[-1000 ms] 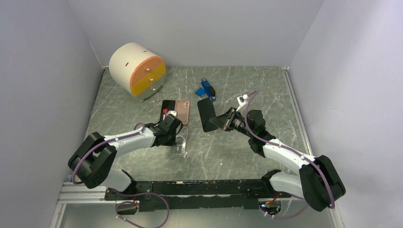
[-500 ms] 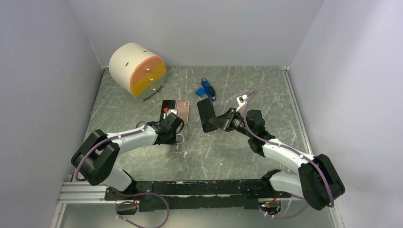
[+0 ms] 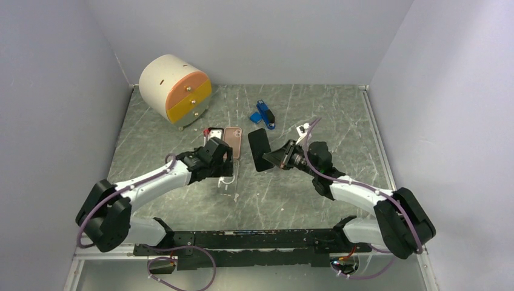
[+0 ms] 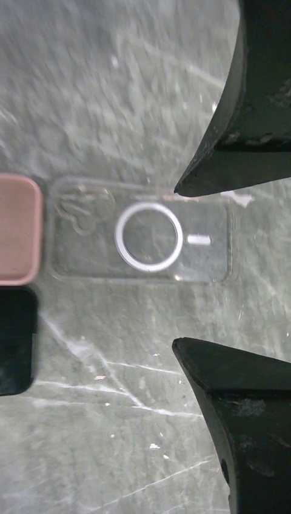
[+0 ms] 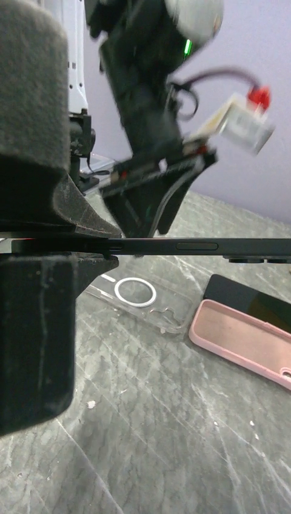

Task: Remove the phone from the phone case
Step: Adjust the phone case at the center of the board, then place the phone at the center of the board.

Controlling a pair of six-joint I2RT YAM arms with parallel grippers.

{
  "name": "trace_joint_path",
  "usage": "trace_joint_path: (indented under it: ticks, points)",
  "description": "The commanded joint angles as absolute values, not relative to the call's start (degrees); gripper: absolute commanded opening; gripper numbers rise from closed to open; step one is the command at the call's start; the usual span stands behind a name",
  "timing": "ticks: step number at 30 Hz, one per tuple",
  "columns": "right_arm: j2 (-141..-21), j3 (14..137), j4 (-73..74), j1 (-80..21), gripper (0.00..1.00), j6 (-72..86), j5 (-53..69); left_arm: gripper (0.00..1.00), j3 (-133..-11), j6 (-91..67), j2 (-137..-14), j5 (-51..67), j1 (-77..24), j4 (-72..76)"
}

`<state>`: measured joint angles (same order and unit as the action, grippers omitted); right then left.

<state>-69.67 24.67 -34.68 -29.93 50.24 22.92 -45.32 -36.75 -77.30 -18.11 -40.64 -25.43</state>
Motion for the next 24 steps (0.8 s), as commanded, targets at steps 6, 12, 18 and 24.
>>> trace_joint_path:
  ticks: [6,12,18,24]
  points:
    - [-75.9,25.1,-46.9,-36.4,0.00,46.3,16.0,0.94,-55.9,-39.6,-70.8,-18.0,-40.6,-27.7]
    - [-78.2,26.5,-47.9,-41.1,0.00,43.1,10.8,0.94,-57.7,-43.6,-72.4,-12.9,-40.3,-21.1]
    - [-79.0,27.2,-49.0,-43.9,0.00,41.6,7.8,0.94,-58.2,-47.8,-75.3,-9.9,-39.7,-16.7]
    - [-79.4,27.4,-49.9,-45.1,0.00,40.9,7.2,0.94,-55.5,-51.1,-76.4,-6.9,-39.1,-10.2]
